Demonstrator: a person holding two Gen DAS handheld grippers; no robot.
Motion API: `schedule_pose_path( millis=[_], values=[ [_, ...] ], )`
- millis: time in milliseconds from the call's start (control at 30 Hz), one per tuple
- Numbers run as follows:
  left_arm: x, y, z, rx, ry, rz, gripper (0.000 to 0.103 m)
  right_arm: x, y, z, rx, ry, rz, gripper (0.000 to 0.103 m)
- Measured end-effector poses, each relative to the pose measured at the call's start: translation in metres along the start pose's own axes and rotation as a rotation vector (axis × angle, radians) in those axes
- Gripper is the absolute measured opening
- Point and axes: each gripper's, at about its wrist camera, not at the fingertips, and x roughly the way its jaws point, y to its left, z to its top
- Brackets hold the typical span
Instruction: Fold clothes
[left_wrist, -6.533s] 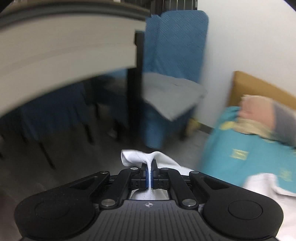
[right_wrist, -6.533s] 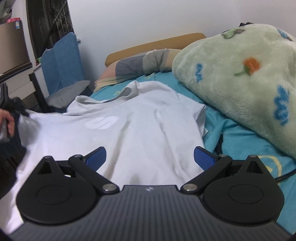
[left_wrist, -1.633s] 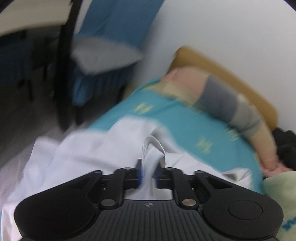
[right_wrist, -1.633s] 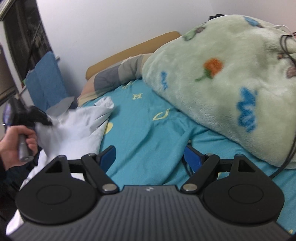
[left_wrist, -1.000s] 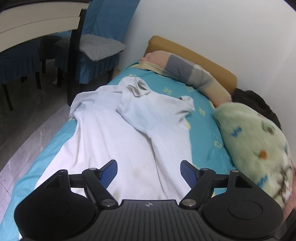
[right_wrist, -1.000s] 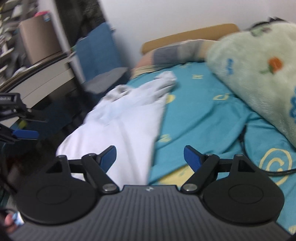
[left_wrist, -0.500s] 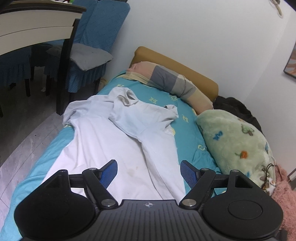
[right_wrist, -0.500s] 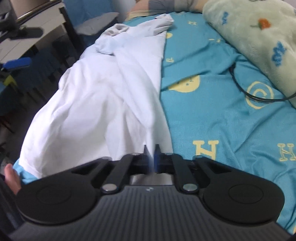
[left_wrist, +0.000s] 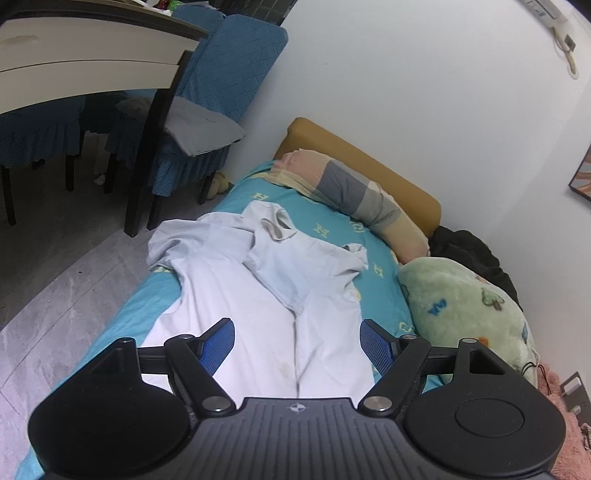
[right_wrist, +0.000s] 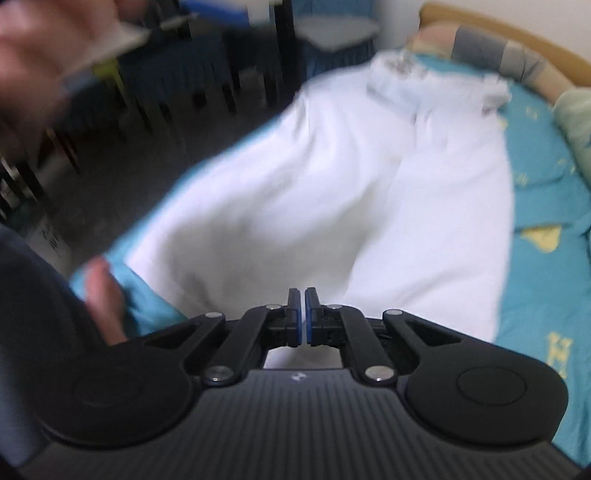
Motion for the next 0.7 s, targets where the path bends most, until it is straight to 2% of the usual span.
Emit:
schedule_pose_path(
  millis=[67, 233, 267, 300, 367, 467, 567, 700],
  values=[
    [-0.002, 0.004, 0.001, -0.004, 0.001, 0.004, 0.077, 0.005, -0.004, -0.004, 0.035, 0.013, 0.007, 0.007],
    [-0.002, 0.008, 0.003, -0.011, 0.016, -0.007, 0.080, -0.028, -0.021, 0.008, 0.108, -0.083, 0.014, 0.013],
    [-0.003, 0.009, 0.003, -0.012, 0.019, -0.009, 0.081, -0.035, -0.027, 0.014, 0.122, -0.114, 0.018, 0.031],
    [-0.003, 0.009, 0.003, -0.014, 0.022, -0.012, 0.083, -0.045, -0.032, 0.019, 0.134, -0.156, 0.022, 0.061],
    [0.003, 0.015, 0.012, -0.022, 0.042, -0.039, 0.086, -0.064, -0.042, 0.027, 0.158, -0.240, 0.030, 0.089],
    [0.018, 0.035, 0.031, -0.061, 0.066, -0.062, 0.091, -0.074, -0.059, 0.044, 0.187, -0.316, 0.021, 0.087],
    [0.051, 0.078, 0.050, -0.180, 0.086, -0.069, 0.094, -0.062, -0.089, 0.051, 0.226, -0.361, -0.011, 0.087],
    [0.118, 0.160, 0.053, -0.445, 0.112, -0.046, 0.094, -0.022, -0.129, 0.056, 0.330, -0.375, -0.042, 0.087]
  ],
)
